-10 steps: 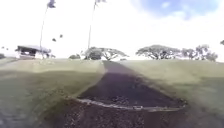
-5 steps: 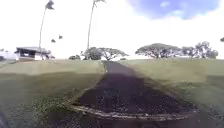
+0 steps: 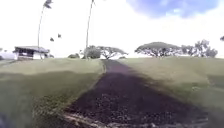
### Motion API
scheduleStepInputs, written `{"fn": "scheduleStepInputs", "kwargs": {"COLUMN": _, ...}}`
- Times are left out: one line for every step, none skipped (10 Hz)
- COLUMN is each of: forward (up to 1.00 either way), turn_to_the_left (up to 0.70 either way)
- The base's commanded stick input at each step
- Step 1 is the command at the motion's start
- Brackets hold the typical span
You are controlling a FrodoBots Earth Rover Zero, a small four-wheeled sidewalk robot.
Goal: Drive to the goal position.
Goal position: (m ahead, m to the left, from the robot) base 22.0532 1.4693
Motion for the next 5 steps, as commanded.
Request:
{"fn": "scheduleStepInputs", "kwargs": {"forward": 0.5, "turn_to_the_left": 0.0}}
{"fn": "scheduleStepInputs", "kwargs": {"forward": 0.5, "turn_to_the_left": 0.0}}
{"fn": "scheduleStepInputs", "kwargs": {"forward": 0.5, "turn_to_the_left": 0.0}}
{"fn": "scheduleStepInputs", "kwargs": {"forward": 0.5, "turn_to_the_left": 0.0}}
{"fn": "scheduleStepInputs", "kwargs": {"forward": 0.5, "turn_to_the_left": 0.0}}
